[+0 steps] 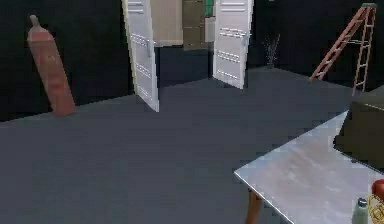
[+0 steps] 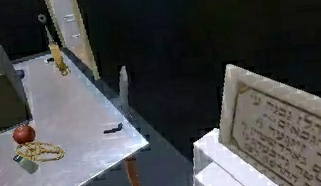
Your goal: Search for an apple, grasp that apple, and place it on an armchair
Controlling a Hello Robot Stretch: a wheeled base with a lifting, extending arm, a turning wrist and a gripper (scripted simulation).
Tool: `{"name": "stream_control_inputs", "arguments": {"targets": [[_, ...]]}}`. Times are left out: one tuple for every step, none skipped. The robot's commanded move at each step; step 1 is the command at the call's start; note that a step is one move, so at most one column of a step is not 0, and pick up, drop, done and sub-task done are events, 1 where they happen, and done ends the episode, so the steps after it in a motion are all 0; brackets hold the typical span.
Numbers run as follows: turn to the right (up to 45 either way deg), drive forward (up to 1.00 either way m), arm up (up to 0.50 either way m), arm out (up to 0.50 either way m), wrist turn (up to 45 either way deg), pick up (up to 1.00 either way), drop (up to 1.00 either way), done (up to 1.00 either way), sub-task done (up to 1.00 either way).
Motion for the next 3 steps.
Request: {"name": "stream_control_inputs", "arguments": {"targets": [[45.0, 0.0, 0.0, 0.0, 0.0, 0.0, 0.0, 0.0, 0.0], [33.0, 0.0, 0.0, 0.0, 0.0, 0.0, 0.0, 0.0, 0.0], [0.0, 0.35, 0.0, 0.0, 0.0, 0.0, 0.0, 0.0, 0.0]]}}
